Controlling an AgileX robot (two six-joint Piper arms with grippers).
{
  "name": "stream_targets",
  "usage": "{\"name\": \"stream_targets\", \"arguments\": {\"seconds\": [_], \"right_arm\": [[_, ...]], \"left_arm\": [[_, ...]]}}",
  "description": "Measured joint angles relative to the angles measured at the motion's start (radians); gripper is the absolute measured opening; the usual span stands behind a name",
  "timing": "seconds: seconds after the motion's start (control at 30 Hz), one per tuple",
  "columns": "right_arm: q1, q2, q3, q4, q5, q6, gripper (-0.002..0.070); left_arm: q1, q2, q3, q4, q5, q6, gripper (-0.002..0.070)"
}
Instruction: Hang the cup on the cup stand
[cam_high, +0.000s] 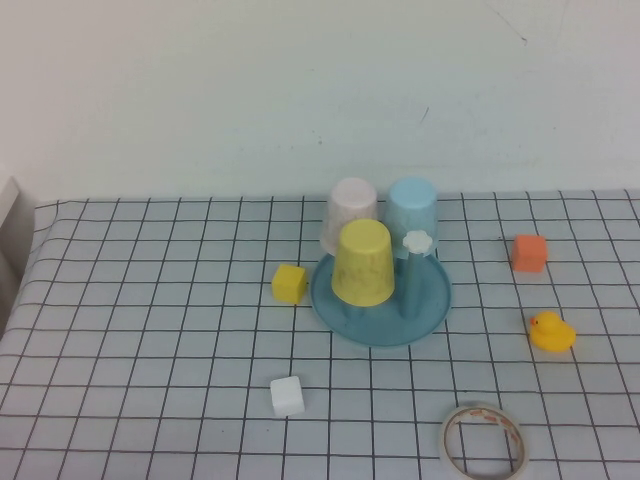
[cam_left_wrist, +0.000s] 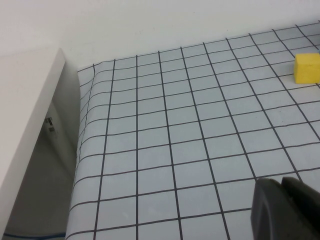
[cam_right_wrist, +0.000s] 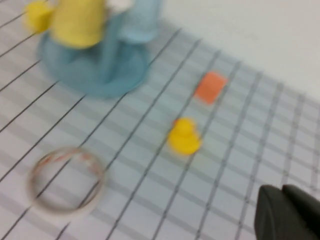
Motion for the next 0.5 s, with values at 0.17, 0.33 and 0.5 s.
{"name": "stream_targets", "arguments": {"seconds": [0.17,0.33,0.5], "right_arm": [[-0.194,-0.161,0.177,0.0,-0.234,0.0,-0.0001],[-0.297,-0.309,0.315,0.0,-0.29,0.005,-0.0001],[-0.378,-0.424,0.353,0.014,-0.235,0.005,-0.0001]], "left_arm": [[0.0,0.0,0.0,0.0,0.0,0.0,0.0],[0.0,0.0,0.0,0.0,0.0,0.002,0.0],[0.0,0.0,0.0,0.0,0.0,0.002,0.0]]}}
